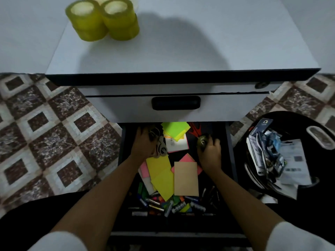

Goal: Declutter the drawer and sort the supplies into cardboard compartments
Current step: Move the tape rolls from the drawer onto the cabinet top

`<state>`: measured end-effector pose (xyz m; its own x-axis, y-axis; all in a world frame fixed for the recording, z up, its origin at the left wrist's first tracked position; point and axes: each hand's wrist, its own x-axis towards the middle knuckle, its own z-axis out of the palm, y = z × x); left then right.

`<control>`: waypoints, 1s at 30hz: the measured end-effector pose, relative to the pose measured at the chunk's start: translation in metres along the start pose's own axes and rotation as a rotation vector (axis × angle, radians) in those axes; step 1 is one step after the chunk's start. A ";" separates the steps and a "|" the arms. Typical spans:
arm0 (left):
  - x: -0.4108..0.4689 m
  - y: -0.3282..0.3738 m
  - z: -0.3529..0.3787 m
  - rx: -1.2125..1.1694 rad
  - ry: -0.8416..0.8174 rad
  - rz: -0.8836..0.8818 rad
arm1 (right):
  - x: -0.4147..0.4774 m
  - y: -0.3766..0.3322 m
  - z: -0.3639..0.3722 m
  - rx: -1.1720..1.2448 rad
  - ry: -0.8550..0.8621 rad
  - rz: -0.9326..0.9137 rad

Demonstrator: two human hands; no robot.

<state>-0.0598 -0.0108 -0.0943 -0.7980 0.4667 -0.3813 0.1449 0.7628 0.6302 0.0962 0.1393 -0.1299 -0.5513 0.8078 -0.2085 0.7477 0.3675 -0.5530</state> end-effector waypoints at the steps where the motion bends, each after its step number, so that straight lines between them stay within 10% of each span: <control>1: 0.004 0.001 0.001 0.023 -0.031 -0.008 | -0.002 0.001 0.000 0.018 -0.004 -0.009; 12: 0.007 -0.018 0.012 0.064 0.023 -0.001 | -0.024 -0.003 -0.005 0.162 -0.045 -0.090; 30: -0.109 0.039 -0.094 -0.102 0.349 0.554 | -0.092 -0.134 -0.115 0.387 0.138 -0.697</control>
<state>-0.0224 -0.0736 0.0351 -0.7667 0.5921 0.2483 0.5457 0.3973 0.7378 0.0893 0.0689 0.0556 -0.7737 0.5106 0.3750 0.0536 0.6426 -0.7643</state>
